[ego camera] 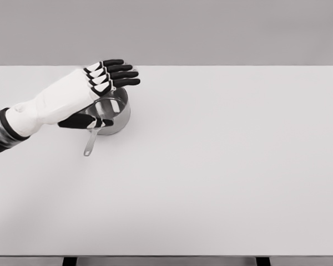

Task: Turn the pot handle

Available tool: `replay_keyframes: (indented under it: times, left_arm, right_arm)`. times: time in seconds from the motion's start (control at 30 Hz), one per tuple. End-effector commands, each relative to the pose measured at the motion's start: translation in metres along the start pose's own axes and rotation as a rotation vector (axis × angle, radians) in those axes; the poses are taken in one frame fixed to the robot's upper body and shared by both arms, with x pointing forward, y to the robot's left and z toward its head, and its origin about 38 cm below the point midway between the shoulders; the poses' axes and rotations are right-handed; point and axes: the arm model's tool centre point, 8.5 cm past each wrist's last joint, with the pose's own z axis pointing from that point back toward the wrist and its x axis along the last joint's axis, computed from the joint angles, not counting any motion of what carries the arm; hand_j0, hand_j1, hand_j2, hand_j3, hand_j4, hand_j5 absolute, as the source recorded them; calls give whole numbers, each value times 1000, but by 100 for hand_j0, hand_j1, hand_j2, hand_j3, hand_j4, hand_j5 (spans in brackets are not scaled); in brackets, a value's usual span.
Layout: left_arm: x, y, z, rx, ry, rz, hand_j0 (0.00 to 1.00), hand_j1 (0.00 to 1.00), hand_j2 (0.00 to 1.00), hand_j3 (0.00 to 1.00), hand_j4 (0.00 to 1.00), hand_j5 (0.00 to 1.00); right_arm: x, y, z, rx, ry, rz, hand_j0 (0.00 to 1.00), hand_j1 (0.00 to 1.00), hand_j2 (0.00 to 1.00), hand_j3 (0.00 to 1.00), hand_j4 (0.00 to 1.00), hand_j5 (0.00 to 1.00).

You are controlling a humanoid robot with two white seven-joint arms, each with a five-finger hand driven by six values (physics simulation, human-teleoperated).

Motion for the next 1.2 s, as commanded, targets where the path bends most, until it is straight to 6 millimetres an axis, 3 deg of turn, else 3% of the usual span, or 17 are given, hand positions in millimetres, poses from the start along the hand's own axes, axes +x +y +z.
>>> replay_keyframes:
  times: [0.0,0.4,0.5,1.0,1.17]
  left_arm:
    - [4,-15,-2,-20,-6,50,100,100,100,100,100,100]
    - [-1,-41,-21,-93,85,108,100,100,100,100,100,100]
    - [-3,-54,-21,-124,130,127,100,100,100,100,100,100]
    - [-26,-73,-5,-180,217,137,100,100,100,100,100,100]
    - [-26,-79,-3,-196,221,149,100,100,100,100,100,100]
  right_arm:
    - [0,0,0,0,0,1,100,100,100,100,100,100]
    - [0,0,0,0,0,-1,100,100,100,100,100,100]
    - [1,0,0,1,-2,1,100,100,100,100,100,100]
    - [1,0,0,0,-2,-1,100,100,100,100,100,100]
    - [1,0,0,0,-2,-1,100,100,100,100,100,100]
